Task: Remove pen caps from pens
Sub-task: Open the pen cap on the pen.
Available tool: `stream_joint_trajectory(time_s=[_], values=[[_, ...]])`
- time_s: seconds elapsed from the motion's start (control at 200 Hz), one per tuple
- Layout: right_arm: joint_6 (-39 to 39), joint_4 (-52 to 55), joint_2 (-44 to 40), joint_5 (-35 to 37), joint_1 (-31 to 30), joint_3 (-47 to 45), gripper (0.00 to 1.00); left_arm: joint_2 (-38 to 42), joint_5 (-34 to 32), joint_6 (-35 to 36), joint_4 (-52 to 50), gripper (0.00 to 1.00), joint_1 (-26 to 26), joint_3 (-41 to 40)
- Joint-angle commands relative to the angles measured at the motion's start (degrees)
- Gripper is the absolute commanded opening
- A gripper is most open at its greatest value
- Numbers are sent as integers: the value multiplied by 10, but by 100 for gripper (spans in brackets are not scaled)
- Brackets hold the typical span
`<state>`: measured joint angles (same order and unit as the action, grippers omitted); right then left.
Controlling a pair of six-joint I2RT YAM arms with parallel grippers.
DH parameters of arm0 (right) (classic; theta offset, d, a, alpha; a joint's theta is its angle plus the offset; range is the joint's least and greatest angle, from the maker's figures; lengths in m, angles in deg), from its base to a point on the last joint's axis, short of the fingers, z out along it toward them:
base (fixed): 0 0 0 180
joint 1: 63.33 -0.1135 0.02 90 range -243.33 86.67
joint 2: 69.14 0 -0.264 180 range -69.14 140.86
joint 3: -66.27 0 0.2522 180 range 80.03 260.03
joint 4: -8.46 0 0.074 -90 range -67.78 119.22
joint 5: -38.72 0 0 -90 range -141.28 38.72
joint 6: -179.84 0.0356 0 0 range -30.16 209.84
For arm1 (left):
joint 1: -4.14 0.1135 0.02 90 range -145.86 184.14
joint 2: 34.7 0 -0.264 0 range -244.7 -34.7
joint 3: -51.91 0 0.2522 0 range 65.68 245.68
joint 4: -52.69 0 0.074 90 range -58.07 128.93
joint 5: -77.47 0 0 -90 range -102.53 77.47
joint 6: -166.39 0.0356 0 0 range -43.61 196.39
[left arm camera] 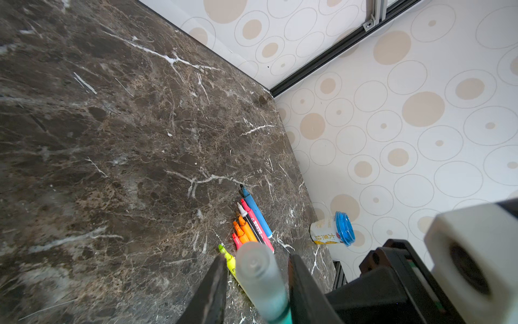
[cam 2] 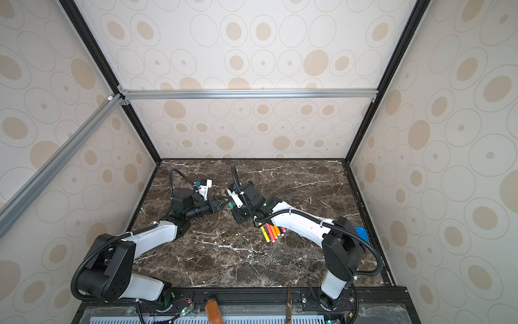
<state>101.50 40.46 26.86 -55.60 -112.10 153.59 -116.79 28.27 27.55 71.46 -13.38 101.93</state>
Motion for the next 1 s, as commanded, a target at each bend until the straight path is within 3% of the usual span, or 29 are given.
stream_joint_trajectory(time_s=[0.0, 0.53, 0.71, 0.995], values=[[9, -9, -13, -6, 1, -11, 0, 1, -8, -6, 17, 34, -3, 25], [13, -16, -8, -12, 1, -14, 0, -10, -6, -15, 29, 9, -4, 37], [21, -39, -6, -15, 1, -25, 38, -10, -3, -20, 34, 4, -5, 33], [24, -94, 8, -15, 7, -36, 44, -8, 4, -35, 48, 2, -10, 32]])
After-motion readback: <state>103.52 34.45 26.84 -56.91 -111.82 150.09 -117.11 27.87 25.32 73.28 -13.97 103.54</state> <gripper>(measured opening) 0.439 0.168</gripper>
